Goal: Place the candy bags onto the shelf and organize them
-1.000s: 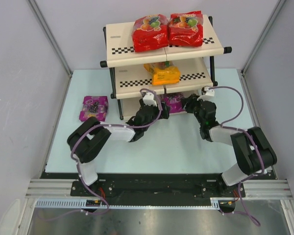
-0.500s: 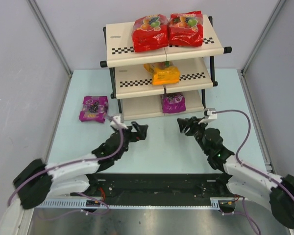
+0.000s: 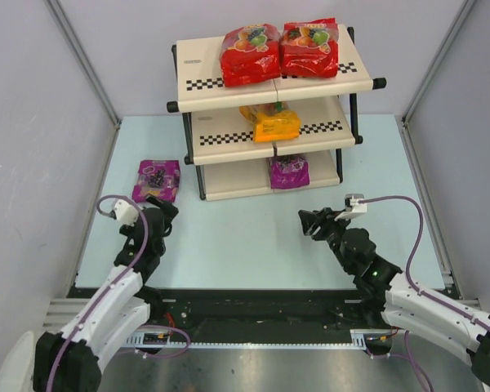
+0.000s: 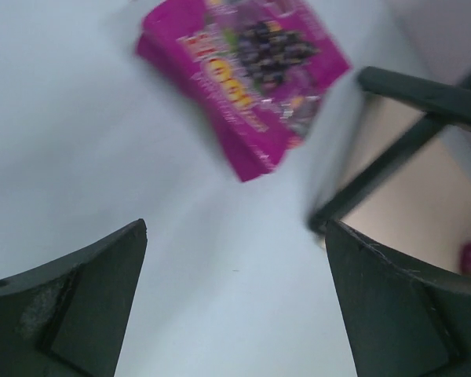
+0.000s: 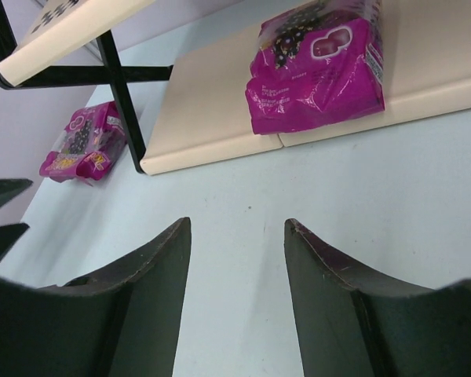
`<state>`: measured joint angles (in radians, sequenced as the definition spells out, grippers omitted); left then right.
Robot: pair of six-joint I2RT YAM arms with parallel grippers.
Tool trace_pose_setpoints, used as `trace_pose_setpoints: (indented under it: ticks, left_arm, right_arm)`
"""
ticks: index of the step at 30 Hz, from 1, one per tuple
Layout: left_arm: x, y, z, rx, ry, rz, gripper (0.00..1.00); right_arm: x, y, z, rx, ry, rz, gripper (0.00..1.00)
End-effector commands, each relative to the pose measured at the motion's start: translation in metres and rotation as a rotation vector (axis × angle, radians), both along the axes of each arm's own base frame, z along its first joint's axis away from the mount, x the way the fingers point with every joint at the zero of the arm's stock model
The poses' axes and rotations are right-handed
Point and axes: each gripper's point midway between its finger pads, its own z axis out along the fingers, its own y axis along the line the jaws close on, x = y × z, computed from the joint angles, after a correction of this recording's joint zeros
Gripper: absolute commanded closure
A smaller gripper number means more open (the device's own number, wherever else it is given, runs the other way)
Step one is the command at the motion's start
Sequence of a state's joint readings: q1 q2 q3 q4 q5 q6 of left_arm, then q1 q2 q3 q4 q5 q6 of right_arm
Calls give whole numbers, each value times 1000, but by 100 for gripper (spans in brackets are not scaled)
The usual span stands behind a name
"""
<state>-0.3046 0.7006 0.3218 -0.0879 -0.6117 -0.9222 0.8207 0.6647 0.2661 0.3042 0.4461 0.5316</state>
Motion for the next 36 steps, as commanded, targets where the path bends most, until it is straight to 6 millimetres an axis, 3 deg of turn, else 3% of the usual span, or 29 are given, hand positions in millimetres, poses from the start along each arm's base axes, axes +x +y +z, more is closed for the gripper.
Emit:
trace_pose_setpoints:
  ticks: [1,14,21,30,34,36]
  left_arm:
    - [1,14,-19,-88,64,83,0]
    - [47,34,-21,-164,10,140,0]
    - [69,26,-6,-215,-109,98,1]
    - [87,22,-23,-247,-82,99,2]
    - [96,20,-31,-265,-76,100,17]
    - [101,19,-36,-269,-79,96,32]
  right_arm:
    - [0,-8,2,7,-1,-44,44]
    - [2,-14,-9,-14,11,-60,43]
    - [1,-21,-15,-24,14,-74,43]
    - [1,-25,-20,-15,26,-80,42]
    - [0,-29,-19,-15,24,-84,42]
    - [-1,-31,-19,-18,25,-88,43]
